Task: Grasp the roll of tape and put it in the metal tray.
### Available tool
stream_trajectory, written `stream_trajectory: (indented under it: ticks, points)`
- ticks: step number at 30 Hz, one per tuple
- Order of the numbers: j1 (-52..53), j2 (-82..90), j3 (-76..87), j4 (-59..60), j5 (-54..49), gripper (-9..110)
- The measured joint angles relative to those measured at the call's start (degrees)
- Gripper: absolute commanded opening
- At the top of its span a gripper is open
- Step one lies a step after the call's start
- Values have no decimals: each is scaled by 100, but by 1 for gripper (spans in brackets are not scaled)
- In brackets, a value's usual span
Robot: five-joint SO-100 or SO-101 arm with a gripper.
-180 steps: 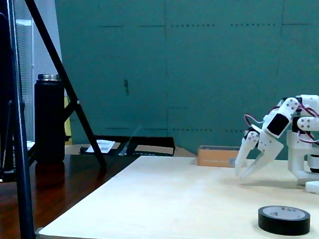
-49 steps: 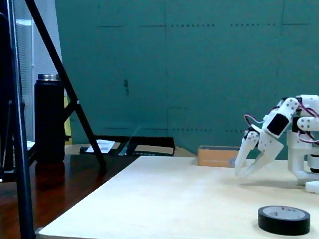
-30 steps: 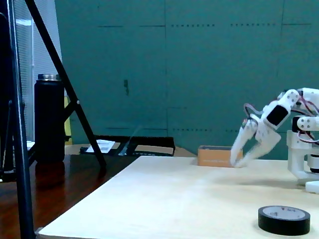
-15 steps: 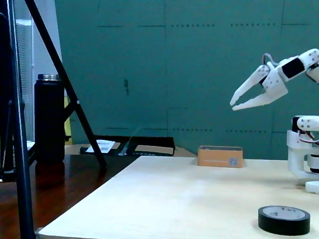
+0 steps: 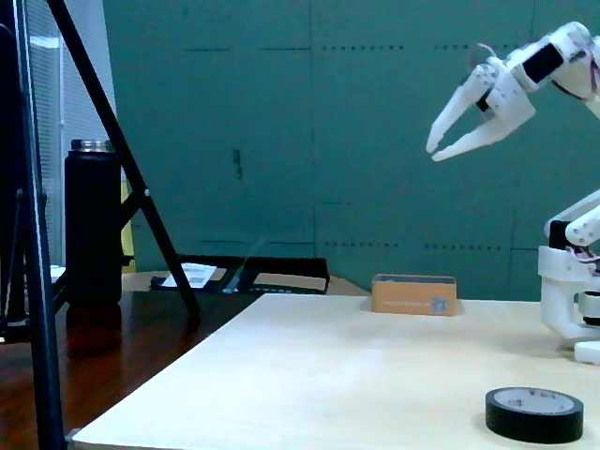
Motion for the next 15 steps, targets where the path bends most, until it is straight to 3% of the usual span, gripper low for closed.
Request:
stream_trajectory:
  ticks: [8,15]
  points:
    - [-1644,-2716,-1283,431,0,-1]
    - [-2874,-3524,-1257,448,404,-1]
